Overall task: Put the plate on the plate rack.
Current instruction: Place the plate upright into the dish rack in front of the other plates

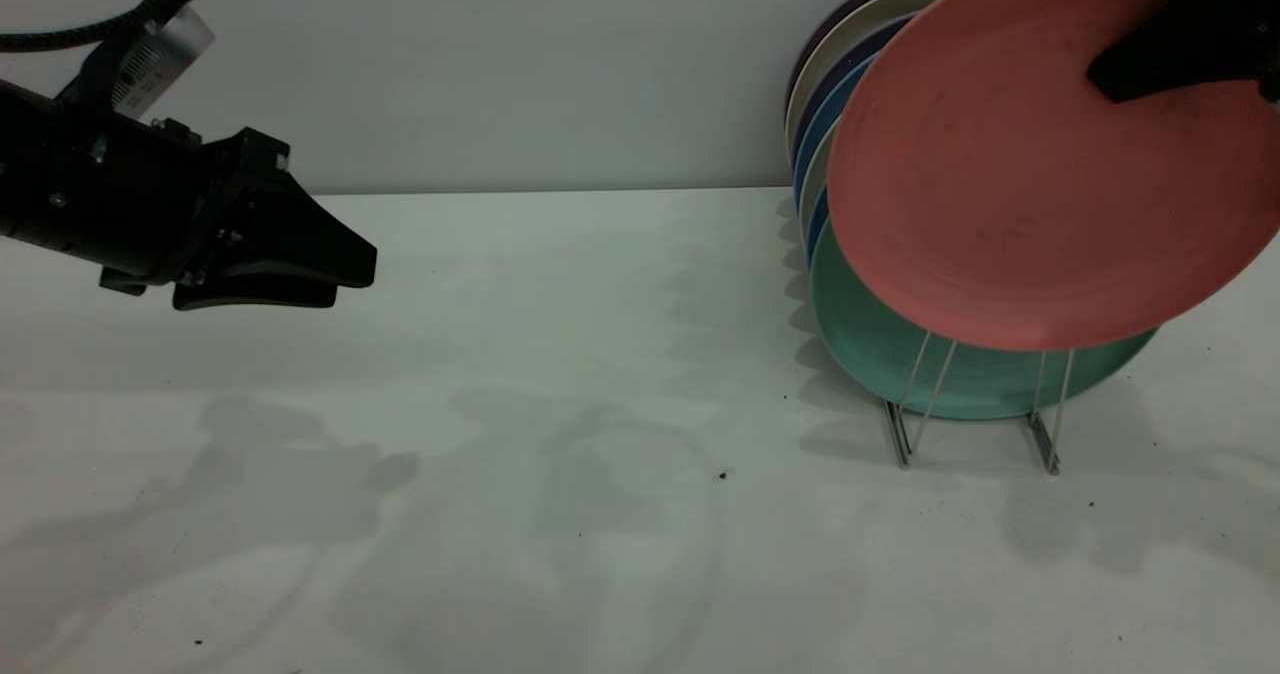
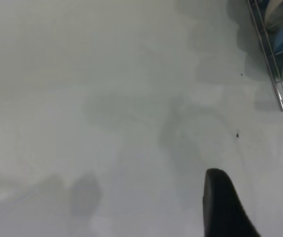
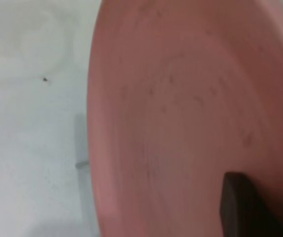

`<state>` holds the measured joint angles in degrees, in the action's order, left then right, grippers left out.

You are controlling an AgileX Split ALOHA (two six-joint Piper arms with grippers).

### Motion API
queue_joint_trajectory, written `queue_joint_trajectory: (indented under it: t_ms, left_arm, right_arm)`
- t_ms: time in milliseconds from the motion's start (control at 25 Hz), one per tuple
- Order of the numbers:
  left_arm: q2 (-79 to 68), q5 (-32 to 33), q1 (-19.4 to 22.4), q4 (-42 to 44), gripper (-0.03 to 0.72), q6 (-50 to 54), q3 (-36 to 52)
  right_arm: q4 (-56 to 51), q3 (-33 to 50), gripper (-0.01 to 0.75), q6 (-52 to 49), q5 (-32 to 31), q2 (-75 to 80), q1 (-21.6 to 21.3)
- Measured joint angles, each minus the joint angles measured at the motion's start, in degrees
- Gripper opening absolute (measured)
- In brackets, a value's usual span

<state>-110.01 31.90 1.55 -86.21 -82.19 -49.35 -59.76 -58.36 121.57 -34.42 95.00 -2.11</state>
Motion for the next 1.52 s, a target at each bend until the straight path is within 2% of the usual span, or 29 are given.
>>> queue_joint_trajectory:
  t_ms: [640,1320,1440,1520]
  left_arm:
    - [0.0,-1.22,0.0,-0.05,0.366,-0.13,0.0]
    - [0.0,-1.45,0.0,-0.05,0.366,-0.18,0.0]
    - [0.0,-1.45,0.0,-0.05,0.366,-0.18,0.0]
    - [0.0,-1.45,0.0,-0.05,0.366,-0.18,0.0]
  right_arm:
    - [0.29,-0.18,0.131,0.0,4.27,-0.17,-0.06]
    - [0.29,-1.31,0.131,0.0,3.33,3.21,1.54]
    - [0.29,-1.31,0.153,0.0,3.25,3.21,1.54]
    - [-0.16,-1.31,0.2,0.0,3.0,3.21,1.54]
